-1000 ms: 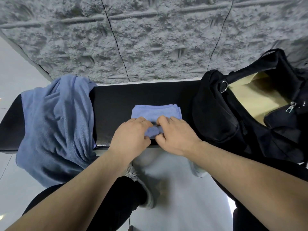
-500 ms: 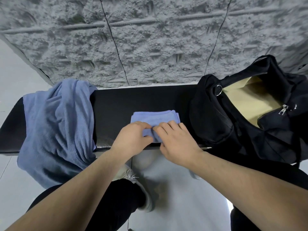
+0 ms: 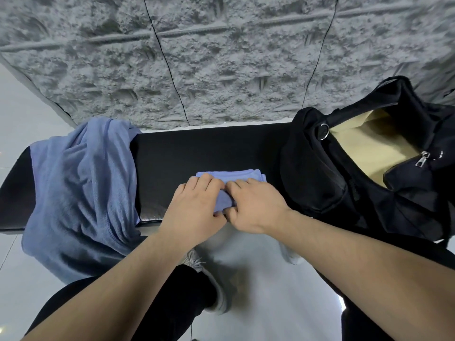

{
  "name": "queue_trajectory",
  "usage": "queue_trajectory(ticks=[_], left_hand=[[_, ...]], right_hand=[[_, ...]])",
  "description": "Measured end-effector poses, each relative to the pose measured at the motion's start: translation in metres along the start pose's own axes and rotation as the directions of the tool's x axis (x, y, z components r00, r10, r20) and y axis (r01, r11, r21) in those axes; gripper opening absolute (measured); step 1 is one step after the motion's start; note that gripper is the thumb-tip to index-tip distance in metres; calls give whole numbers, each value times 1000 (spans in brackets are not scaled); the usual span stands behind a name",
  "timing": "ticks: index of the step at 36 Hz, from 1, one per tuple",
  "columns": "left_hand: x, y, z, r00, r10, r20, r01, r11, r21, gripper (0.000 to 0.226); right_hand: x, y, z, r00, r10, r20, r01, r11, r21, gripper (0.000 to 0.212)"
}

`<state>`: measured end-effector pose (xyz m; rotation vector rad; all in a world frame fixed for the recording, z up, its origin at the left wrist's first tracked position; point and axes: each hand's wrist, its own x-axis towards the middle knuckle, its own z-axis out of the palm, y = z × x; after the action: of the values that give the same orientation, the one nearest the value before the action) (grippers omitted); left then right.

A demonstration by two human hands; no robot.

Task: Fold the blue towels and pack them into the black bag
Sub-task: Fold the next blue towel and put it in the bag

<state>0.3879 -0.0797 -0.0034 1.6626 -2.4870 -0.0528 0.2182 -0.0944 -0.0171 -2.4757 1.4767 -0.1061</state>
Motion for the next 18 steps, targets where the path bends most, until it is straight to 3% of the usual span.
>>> queue_trajectory(ticks=[2, 6, 10, 18], left_hand=[[-2, -4, 4, 999, 53, 6, -53, 997, 50, 42], [-2, -3, 13, 996, 84, -26, -81, 992, 99, 35], [2, 0, 19, 996, 90, -16, -88, 990, 109, 32], [10, 1, 18, 997, -59, 42, 58, 998, 19, 42]], right_hand=[[2, 1, 1, 1000, 11, 8, -11, 1000, 12, 31], [2, 2, 3, 999, 10, -46, -10, 1000, 14, 46], [-1, 9, -1, 996, -2, -90, 13, 992, 127, 45], [-10, 8, -2, 962, -24, -272, 17, 999, -27, 28]])
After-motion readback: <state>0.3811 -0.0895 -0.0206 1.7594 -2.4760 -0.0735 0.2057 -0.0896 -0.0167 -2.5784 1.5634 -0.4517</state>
